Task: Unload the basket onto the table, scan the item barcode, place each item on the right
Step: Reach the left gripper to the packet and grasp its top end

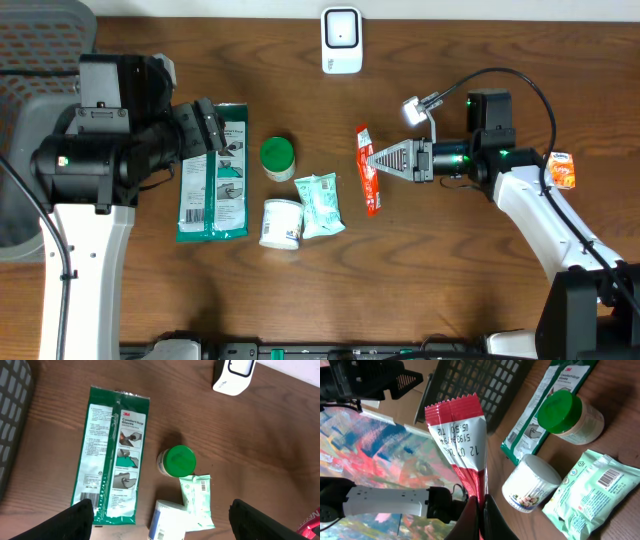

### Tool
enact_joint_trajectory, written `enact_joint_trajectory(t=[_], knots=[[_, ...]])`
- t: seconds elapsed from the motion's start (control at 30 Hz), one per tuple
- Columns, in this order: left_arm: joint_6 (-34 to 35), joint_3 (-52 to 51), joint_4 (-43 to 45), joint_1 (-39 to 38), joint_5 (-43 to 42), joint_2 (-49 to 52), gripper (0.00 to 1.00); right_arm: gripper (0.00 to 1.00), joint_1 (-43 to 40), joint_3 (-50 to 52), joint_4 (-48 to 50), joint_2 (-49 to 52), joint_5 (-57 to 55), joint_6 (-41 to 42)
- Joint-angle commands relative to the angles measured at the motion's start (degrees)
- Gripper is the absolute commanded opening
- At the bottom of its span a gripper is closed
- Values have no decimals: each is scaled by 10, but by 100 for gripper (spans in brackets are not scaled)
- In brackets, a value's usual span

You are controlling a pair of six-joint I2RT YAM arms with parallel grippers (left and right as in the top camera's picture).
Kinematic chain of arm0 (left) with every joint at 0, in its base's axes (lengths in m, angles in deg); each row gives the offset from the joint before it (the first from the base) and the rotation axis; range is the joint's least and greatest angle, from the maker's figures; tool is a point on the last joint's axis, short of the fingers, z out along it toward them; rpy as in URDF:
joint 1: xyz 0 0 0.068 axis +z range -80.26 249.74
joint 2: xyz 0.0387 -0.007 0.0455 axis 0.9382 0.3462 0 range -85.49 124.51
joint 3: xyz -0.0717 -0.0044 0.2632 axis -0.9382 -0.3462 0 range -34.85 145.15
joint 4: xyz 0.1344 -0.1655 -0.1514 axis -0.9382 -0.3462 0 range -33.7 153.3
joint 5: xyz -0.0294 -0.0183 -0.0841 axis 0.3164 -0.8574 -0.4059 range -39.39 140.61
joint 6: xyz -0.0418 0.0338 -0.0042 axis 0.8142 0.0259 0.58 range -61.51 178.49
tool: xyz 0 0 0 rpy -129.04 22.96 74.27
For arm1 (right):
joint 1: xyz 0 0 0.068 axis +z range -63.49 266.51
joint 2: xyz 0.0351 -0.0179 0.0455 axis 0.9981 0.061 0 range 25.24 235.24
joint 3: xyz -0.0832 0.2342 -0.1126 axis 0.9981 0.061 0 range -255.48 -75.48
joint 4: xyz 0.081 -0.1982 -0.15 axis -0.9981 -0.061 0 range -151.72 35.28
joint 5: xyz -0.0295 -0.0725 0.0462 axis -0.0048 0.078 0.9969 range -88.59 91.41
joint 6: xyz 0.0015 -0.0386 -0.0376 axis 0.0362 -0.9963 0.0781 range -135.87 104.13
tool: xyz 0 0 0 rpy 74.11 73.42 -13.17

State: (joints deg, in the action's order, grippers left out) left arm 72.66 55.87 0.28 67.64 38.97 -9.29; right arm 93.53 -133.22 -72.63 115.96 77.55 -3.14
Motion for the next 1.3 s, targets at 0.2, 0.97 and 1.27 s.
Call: enact_joint_trajectory(t=[0.2,0.97,1.27], knots=[[10,-2,82,-1,-10,-3,100,1,2,-2,5,0,24,31],[-58,-6,183,-189,-269,150,73,1,0,-2,148,-1,92,210],[-65,-6,224,-226,-275,162,71,1,0,-2,193,-1,25,281]])
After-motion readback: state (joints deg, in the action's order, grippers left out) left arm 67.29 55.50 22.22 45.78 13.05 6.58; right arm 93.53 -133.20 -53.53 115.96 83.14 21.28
